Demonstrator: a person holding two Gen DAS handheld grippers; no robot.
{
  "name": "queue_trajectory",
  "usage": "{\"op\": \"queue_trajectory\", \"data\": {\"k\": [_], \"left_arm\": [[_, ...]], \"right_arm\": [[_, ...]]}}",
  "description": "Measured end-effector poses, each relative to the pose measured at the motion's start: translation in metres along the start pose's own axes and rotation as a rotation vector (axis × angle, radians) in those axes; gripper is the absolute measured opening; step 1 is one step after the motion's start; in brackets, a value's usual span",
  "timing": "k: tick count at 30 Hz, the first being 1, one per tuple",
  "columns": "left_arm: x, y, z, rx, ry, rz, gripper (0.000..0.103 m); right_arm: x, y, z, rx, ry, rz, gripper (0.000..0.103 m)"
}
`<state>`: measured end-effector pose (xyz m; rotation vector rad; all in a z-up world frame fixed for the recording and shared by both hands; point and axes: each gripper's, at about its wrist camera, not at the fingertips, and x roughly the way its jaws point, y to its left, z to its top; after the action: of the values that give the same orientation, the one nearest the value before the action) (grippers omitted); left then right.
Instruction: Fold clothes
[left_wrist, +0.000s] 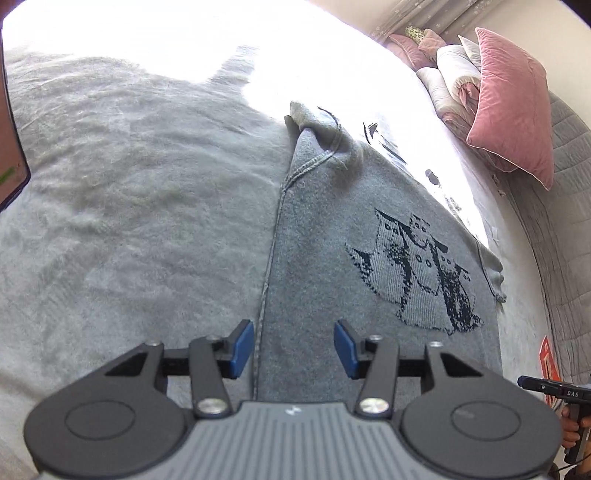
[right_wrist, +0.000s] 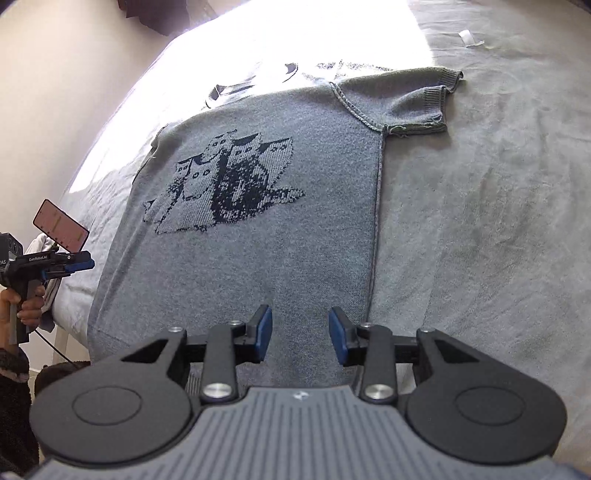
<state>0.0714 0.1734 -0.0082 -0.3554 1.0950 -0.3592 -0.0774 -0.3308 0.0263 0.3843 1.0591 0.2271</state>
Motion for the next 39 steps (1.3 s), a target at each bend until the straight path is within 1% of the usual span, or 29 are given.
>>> {"op": "queue_trajectory", "data": {"k": [4, 6, 10, 13, 18, 20, 22, 25, 27, 30, 31, 32, 33, 34, 36, 37, 38, 39], "left_arm": [[0.022, -0.021, 0.026, 0.061, -0.085, 0.105, 0.049], [0.032, -0.030, 0.042, 0.090, -0.121, 0.131, 0.049], [0.056, -0.053, 0.084, 0.173, -0.199, 0.182, 0.049], [0.079, -0.069, 0.113, 0.229, -0.234, 0.206, 0.049], [0.122, -0.094, 0.155, 0.333, -0.243, 0.233, 0.049], [0.141, -0.106, 0.167, 0.384, -0.243, 0.247, 0.050], [0.157, -0.113, 0.176, 0.410, -0.242, 0.249, 0.050], [0.178, -0.120, 0.185, 0.442, -0.237, 0.254, 0.049], [0.190, -0.123, 0.189, 0.462, -0.230, 0.254, 0.050], [0.202, -0.127, 0.191, 0.475, -0.226, 0.251, 0.050], [0.203, -0.128, 0.190, 0.472, -0.230, 0.247, 0.048], [0.203, -0.128, 0.189, 0.464, -0.229, 0.229, 0.044], [0.203, -0.129, 0.189, 0.456, -0.227, 0.210, 0.024], [0.203, -0.130, 0.188, 0.451, -0.228, 0.195, 0.001], [0.201, -0.137, 0.181, 0.467, -0.264, 0.209, 0.001], [0.198, -0.140, 0.177, 0.484, -0.318, 0.220, 0.001], [0.194, -0.141, 0.174, 0.479, -0.370, 0.227, 0.001], [0.191, -0.140, 0.173, 0.450, -0.415, 0.228, 0.001]], "right_arm": [[0.014, 0.005, 0.037, -0.013, -0.055, -0.052, 0.039], [0.023, 0.003, 0.061, -0.016, -0.091, -0.076, 0.039], [0.043, -0.003, 0.108, -0.025, -0.166, -0.110, 0.039], [0.065, -0.010, 0.140, -0.038, -0.203, -0.127, 0.039], [0.105, -0.026, 0.187, -0.038, -0.243, -0.163, 0.039], [0.121, -0.032, 0.202, -0.046, -0.254, -0.185, 0.039], [0.134, -0.037, 0.214, -0.054, -0.265, -0.204, 0.039], [0.151, -0.043, 0.228, -0.062, -0.279, -0.208, 0.039], [0.160, -0.046, 0.234, -0.072, -0.271, -0.195, 0.039], [0.170, -0.043, 0.234, -0.129, -0.264, -0.211, 0.039], [0.173, -0.041, 0.232, -0.157, -0.265, -0.225, 0.039], [0.176, -0.038, 0.230, -0.185, -0.266, -0.239, 0.037], [0.177, -0.033, 0.227, -0.221, -0.272, -0.262, 0.024], [0.178, -0.030, 0.225, -0.247, -0.273, -0.281, 0.011], [0.175, -0.023, 0.219, -0.279, -0.309, -0.317, 0.006], [0.172, -0.021, 0.216, -0.282, -0.336, -0.331, 0.005], [0.169, -0.019, 0.214, -0.280, -0.379, -0.355, 0.005], [0.166, -0.018, 0.213, -0.276, -0.422, -0.379, 0.004]]}}
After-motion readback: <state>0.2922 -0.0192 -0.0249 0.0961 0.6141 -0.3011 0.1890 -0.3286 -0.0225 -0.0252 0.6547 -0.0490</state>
